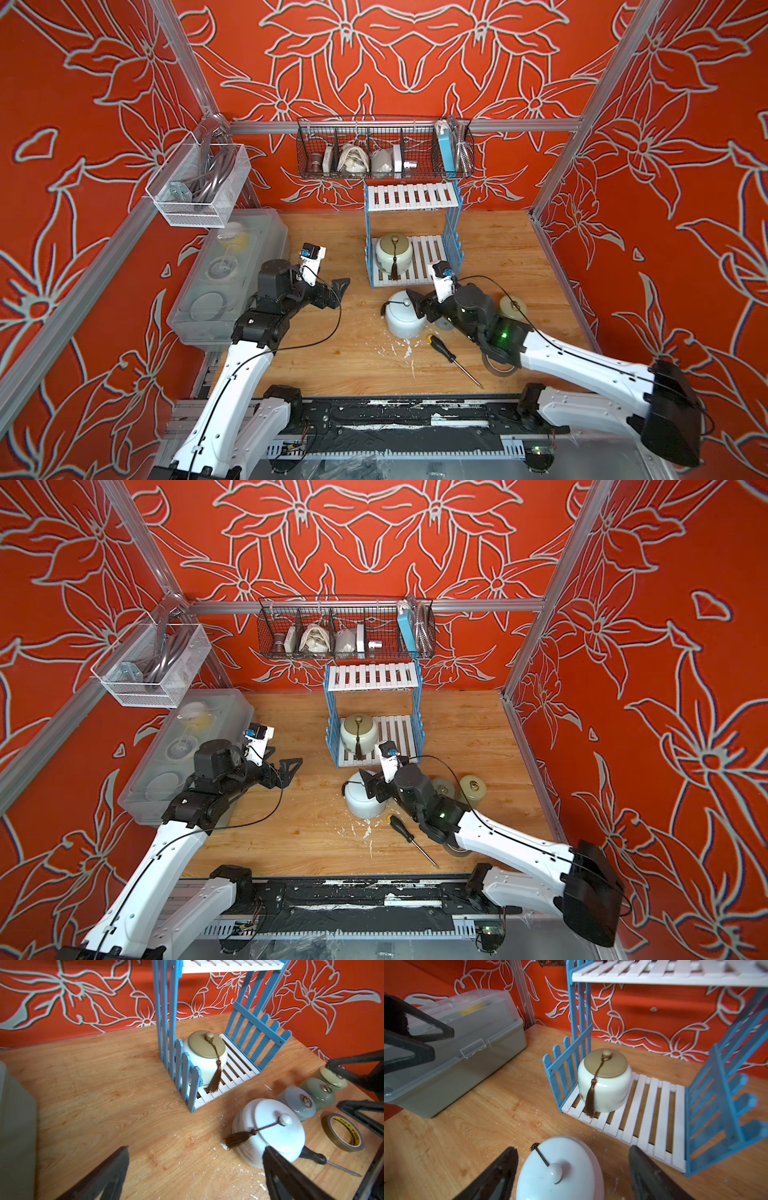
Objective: Remove the tea canisters from the shelf
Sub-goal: Place the tea canister at the center of the board, then pick up the tea canister from the shelf.
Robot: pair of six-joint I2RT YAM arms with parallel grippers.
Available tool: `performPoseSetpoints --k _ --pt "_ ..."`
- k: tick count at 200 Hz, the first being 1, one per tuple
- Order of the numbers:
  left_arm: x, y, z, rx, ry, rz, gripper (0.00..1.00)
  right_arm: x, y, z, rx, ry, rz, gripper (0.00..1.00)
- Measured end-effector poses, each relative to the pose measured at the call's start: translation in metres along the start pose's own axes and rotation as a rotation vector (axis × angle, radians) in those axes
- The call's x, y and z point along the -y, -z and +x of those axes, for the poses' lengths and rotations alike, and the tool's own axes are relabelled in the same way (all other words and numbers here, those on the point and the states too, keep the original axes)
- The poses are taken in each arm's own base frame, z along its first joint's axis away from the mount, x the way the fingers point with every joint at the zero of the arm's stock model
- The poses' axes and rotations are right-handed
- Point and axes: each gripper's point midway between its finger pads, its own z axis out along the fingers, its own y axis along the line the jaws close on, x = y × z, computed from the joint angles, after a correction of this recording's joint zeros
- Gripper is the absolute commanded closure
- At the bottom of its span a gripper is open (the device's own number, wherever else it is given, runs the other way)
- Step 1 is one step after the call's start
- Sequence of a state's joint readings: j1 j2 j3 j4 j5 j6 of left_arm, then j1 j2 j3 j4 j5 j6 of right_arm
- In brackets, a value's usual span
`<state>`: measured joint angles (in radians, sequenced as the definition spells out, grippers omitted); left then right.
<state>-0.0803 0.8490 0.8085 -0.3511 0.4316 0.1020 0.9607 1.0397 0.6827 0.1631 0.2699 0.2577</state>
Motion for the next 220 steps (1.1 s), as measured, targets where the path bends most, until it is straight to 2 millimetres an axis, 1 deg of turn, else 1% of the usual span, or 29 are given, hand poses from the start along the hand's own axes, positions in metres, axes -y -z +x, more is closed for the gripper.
performPoseSetpoints --k 23,48,76,95,118,146,159,179,199,220 --pt "0.012 -0.007 -0.001 -0.014 -0.027 0.072 0.01 0.016 0.023 -0.012 0.039 0.020 0.053 0.01" --pt "0.033 -0.016 0.002 -0.039 -0.086 0.185 0.01 0.036 0.047 -0.019 0.079 0.039 0.114 0.01" --pt "0.050 -0.025 -0.007 -0.044 -0.160 0.276 0.01 0.058 0.073 -0.028 0.112 0.065 0.187 0.01" --pt "0.058 -0.033 -0.011 -0.049 -0.211 0.314 0.01 0.072 0.091 -0.033 0.132 0.086 0.235 0.01" --pt "0.062 -0.044 -0.016 -0.054 -0.254 0.338 0.01 0.090 0.112 -0.035 0.146 0.113 0.299 0.01" --pt "0.069 -0.058 -0.016 -0.065 -0.302 0.360 0.01 0.112 0.144 -0.040 0.194 0.132 0.392 0.01" --pt "0.073 -0.068 -0.016 -0.074 -0.320 0.369 0.01 0.122 0.156 -0.041 0.207 0.142 0.435 0.01" --pt "0.077 -0.085 -0.015 -0.091 -0.352 0.371 0.01 0.133 0.171 -0.039 0.216 0.162 0.493 0.01" --pt "0.079 -0.105 -0.010 -0.125 -0.371 0.363 0.03 0.143 0.181 -0.033 0.208 0.183 0.548 0.01" --pt "0.080 -0.123 -0.008 -0.153 -0.380 0.351 0.04 0.151 0.186 -0.022 0.201 0.197 0.585 0.01"
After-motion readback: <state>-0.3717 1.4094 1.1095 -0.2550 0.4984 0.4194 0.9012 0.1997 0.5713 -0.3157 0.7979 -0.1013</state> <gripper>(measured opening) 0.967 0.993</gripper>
